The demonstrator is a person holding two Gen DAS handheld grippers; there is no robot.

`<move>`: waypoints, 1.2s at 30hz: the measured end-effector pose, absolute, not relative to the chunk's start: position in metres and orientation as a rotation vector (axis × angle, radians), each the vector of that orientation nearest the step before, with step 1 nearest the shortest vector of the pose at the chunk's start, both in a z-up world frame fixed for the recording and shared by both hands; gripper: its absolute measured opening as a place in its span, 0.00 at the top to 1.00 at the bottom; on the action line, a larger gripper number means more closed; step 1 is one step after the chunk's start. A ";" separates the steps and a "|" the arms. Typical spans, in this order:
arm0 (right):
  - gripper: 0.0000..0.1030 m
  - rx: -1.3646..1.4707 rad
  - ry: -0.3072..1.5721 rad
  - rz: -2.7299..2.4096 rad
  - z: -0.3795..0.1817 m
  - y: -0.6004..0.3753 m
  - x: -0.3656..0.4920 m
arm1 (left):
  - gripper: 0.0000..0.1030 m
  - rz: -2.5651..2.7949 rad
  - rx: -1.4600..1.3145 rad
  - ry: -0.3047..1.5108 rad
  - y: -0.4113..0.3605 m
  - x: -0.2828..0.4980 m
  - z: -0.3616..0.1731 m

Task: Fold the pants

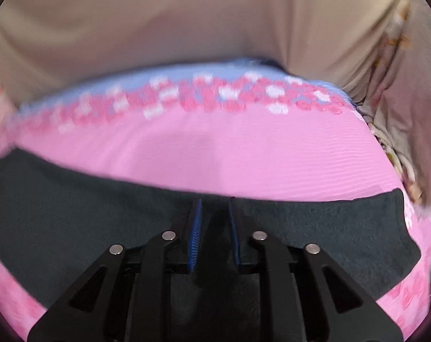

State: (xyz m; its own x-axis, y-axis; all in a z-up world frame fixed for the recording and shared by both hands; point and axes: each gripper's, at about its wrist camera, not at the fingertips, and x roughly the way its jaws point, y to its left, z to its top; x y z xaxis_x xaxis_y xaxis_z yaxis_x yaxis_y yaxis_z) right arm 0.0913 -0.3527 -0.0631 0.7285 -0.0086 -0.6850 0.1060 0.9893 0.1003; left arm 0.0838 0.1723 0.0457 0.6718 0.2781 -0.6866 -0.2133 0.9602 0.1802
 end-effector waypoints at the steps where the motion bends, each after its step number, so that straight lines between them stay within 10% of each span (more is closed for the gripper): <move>1: 0.83 0.107 0.760 -0.071 -0.063 -0.352 0.089 | 0.28 0.242 0.124 0.777 0.145 0.084 0.035; 25: 0.77 0.302 0.766 -0.391 -0.085 -0.518 -0.004 | 0.20 0.207 0.276 0.816 -0.005 0.088 -0.061; 28: 0.60 0.419 0.759 -0.377 -0.099 -0.526 -0.012 | 0.18 0.220 0.293 0.816 -0.007 0.088 -0.061; 36: 0.52 0.557 0.665 -0.425 -0.099 -0.543 -0.033 | 0.16 0.229 0.296 0.819 -0.007 0.089 -0.061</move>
State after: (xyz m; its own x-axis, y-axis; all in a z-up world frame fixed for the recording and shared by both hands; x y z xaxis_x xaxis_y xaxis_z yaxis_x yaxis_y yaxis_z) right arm -0.0327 -0.5434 -0.0989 0.7120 -0.1909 -0.6757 0.5334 0.7728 0.3438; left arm 0.0889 -0.0070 -0.0610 0.6621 0.3125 -0.6812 -0.0857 0.9345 0.3455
